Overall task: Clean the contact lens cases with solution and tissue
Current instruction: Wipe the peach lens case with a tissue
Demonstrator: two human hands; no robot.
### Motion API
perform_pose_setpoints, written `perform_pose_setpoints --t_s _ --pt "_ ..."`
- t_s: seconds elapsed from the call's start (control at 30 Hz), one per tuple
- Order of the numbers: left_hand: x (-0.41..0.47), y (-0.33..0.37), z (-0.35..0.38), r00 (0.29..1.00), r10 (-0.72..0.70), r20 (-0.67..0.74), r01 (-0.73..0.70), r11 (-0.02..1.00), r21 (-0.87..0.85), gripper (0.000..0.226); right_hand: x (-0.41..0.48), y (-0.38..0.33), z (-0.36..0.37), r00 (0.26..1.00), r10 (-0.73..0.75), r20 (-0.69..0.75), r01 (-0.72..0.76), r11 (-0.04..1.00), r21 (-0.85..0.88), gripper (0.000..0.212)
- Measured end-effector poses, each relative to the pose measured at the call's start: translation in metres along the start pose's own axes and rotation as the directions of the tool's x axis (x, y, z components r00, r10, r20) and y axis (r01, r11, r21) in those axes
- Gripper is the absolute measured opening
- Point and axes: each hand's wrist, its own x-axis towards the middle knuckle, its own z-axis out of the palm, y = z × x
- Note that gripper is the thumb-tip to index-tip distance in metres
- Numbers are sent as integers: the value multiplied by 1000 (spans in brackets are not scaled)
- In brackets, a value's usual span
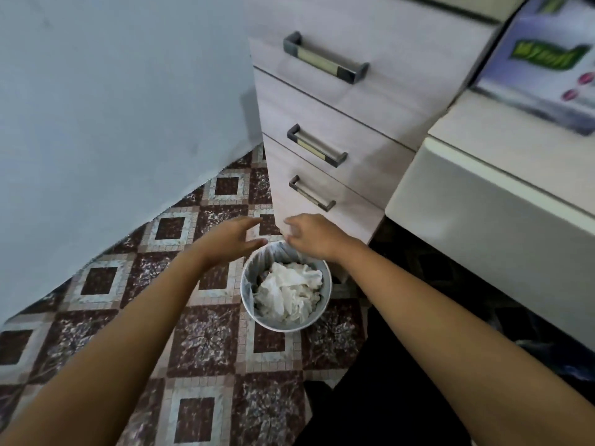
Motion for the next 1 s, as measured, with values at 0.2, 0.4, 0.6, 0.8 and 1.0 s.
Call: perform_pose_setpoints --t_s 0.2,0.4,0.6,0.8,1.0 --pt "-14 35 -48 987 66 -146 -63 998 22 58 -25 -22 -54 983 -96 -158 82 992 -97 42" --pt "-37 92 -95 936 207 -284 -185 977 104 57 -73 -39 -117 938 -164 -306 109 976 -188 43" --pt "-57 158 -132 849 371 -375 -324 928 183 58 -132 -51 -166 867 -188 -461 154 982 -110 42" --pt "-63 227 -150 760 495 -421 -441 869 224 55 -200 -32 -210 793 -159 -588 47 978 -202 40" --pt "-46 319 -137 668 646 -370 -602 761 240 52 -274 23 -239 741 10 -671 -175 968 -179 41"
